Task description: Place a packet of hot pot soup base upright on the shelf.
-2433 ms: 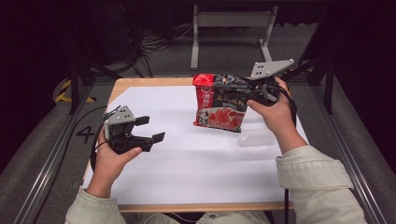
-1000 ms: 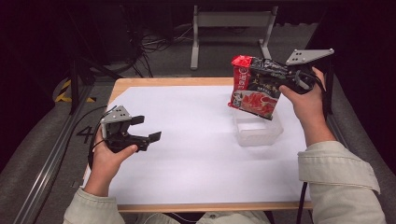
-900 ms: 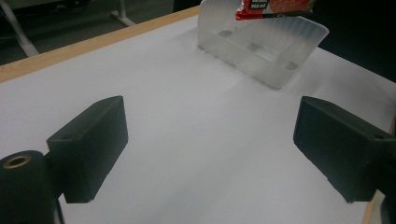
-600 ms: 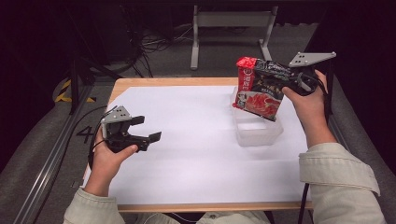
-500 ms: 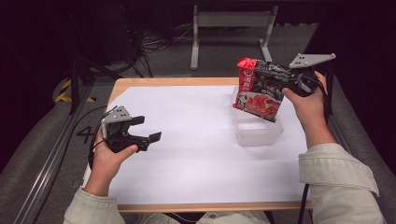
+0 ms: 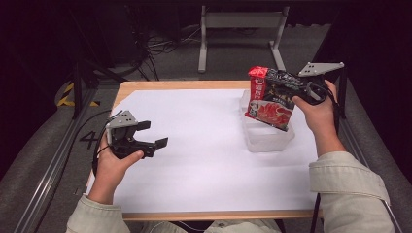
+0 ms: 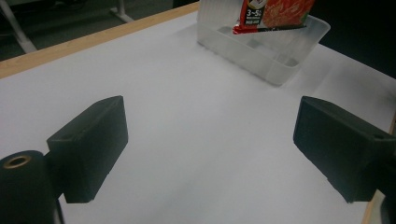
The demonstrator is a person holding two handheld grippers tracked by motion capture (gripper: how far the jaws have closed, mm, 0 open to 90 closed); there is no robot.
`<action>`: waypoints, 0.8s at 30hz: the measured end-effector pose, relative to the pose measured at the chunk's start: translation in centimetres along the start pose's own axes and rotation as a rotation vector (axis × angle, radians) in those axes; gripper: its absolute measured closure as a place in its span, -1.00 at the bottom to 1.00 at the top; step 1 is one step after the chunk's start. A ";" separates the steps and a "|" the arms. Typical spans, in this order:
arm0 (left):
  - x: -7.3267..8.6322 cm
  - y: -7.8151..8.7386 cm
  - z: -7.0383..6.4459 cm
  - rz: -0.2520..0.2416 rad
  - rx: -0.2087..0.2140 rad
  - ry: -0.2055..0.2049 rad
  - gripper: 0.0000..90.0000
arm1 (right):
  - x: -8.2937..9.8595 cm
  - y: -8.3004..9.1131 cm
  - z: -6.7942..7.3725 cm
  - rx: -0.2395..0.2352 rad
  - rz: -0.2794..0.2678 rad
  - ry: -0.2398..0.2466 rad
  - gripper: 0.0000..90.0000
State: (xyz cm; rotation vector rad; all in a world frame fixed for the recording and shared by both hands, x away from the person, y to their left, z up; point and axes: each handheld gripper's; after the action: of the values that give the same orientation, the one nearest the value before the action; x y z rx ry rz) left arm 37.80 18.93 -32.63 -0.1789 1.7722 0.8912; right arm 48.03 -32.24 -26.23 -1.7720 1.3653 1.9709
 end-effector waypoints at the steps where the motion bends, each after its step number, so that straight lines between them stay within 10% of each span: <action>1: 0.0 0.0 0.0 0.001 0.001 -0.005 -0.75 | 0.1 -0.1 0.0 0.003 0.003 0.001 0.84; 24: 0.1 -0.2 0.1 0.014 0.003 -0.013 -0.76 | 3.7 -2.1 -0.1 -0.009 0.018 -0.034 0.82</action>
State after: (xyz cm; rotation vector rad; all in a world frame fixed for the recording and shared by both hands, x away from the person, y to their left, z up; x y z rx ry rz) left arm 37.92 18.88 -32.78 -0.1587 1.7640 0.8983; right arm 48.36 -32.72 -30.44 -1.7276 1.3693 2.0097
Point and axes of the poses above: each handheld gripper's, and its own axes: y roughly backward along the jaws, x roughly out of its underside, z roughly to its left, and after that the axes turned 1 degree about -y, right-handed
